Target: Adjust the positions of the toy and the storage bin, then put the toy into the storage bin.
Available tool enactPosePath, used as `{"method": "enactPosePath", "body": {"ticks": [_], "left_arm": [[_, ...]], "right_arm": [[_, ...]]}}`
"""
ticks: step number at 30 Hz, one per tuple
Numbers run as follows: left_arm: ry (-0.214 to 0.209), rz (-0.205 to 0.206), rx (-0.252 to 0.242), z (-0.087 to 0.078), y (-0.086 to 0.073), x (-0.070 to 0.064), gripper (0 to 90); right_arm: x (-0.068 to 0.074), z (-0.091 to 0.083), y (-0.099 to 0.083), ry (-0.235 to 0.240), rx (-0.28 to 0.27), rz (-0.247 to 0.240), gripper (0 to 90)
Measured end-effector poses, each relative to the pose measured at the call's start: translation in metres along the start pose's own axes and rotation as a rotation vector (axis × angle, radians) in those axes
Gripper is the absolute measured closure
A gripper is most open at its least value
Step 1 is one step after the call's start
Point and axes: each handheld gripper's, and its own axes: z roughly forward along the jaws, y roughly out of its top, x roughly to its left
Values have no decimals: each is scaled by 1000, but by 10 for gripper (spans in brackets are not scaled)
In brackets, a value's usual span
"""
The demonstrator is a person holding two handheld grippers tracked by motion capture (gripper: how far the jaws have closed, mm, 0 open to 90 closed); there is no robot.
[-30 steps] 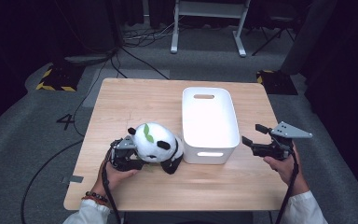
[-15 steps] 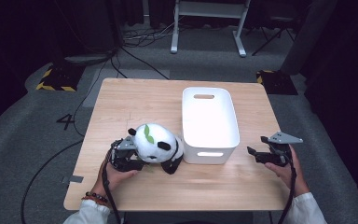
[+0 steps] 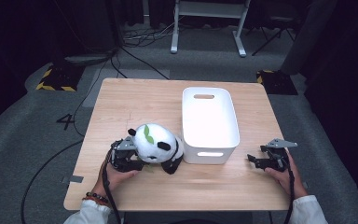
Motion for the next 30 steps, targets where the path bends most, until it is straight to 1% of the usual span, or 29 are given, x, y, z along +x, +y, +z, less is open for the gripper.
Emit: {"method": "enactPosePath", "body": {"ticks": [6, 9, 12, 20, 24, 30], "left_arm": [[-7, -2, -7, 1, -2, 1, 516], [-3, 2, -5, 1, -3, 0, 516], [8, 16, -7, 2, -4, -2, 517], [4, 19, -11, 2, -5, -1, 519], [-5, 9, -19, 3, -7, -1, 524], [-17, 4, -29, 3, -7, 0, 544]], "right_arm": [[0, 0, -1, 4, -11, -3, 190], [0, 1, -1, 5, -9, -3, 183], [0, 2, 0, 8, -5, -9, 166], [0, 2, 0, 8, -4, -8, 164], [0, 3, 0, 7, -4, -8, 164], [0, 3, 0, 7, -4, -8, 164]]}}
